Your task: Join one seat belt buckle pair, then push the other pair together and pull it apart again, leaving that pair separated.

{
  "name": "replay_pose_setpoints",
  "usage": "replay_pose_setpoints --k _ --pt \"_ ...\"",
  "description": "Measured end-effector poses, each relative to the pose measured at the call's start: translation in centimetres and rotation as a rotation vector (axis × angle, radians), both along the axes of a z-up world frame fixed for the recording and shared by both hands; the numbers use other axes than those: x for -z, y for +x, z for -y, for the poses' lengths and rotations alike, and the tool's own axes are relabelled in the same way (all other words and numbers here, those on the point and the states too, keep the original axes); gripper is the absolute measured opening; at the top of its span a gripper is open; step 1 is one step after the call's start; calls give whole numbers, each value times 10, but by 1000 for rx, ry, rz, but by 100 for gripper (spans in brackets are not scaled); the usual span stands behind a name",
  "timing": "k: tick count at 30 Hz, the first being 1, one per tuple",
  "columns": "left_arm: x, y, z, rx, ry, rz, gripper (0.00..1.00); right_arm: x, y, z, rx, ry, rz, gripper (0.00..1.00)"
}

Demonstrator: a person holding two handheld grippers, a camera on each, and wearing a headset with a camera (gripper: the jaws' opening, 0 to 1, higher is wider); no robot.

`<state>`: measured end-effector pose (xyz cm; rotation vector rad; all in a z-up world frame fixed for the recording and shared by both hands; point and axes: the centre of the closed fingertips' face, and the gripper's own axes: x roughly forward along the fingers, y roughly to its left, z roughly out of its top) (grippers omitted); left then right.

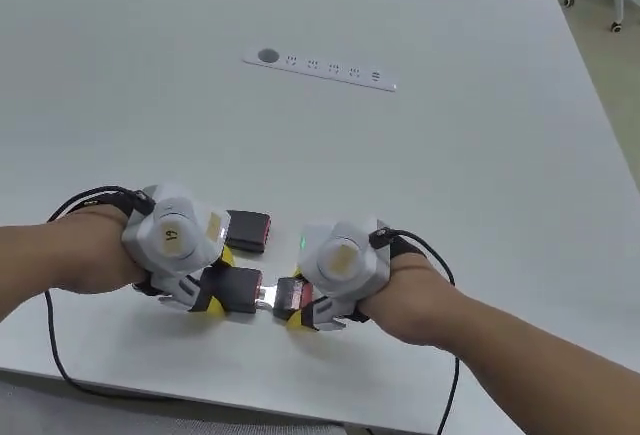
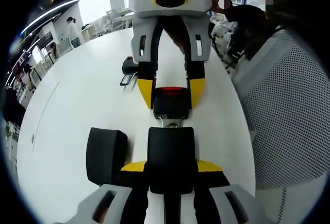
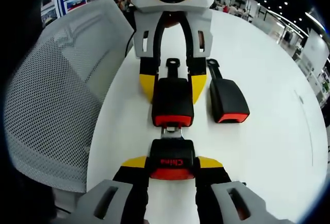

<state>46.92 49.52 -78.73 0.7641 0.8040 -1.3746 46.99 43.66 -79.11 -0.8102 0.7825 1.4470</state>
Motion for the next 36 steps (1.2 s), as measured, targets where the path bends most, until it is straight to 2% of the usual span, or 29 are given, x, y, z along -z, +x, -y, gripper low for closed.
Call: replay_pose_setpoints --k 9,10,11,12,21,29,36 --pt "0 1 0 5 15 2 33 -4 -2 -12 15 9 5 30" --pt "0 2 0 4 14 7 33 -2 2 -2 87 -29 1 30" --pt "0 1 0 4 14 6 33 -3 1 -7 33 -2 4 30" --pt "0 1 0 2 10 6 33 -2 2 -8 30 -2 4 30" --pt "0 1 -1 -1 7 6 34 -4 2 -11 46 -3 7 30" --pt "-1 0 -3 -25 -22 25 33 -5 2 -13 15 -5 48 30" --pt "0 0 -4 -18 -9 8 33 -3 3 -14 22 -8 52 30"
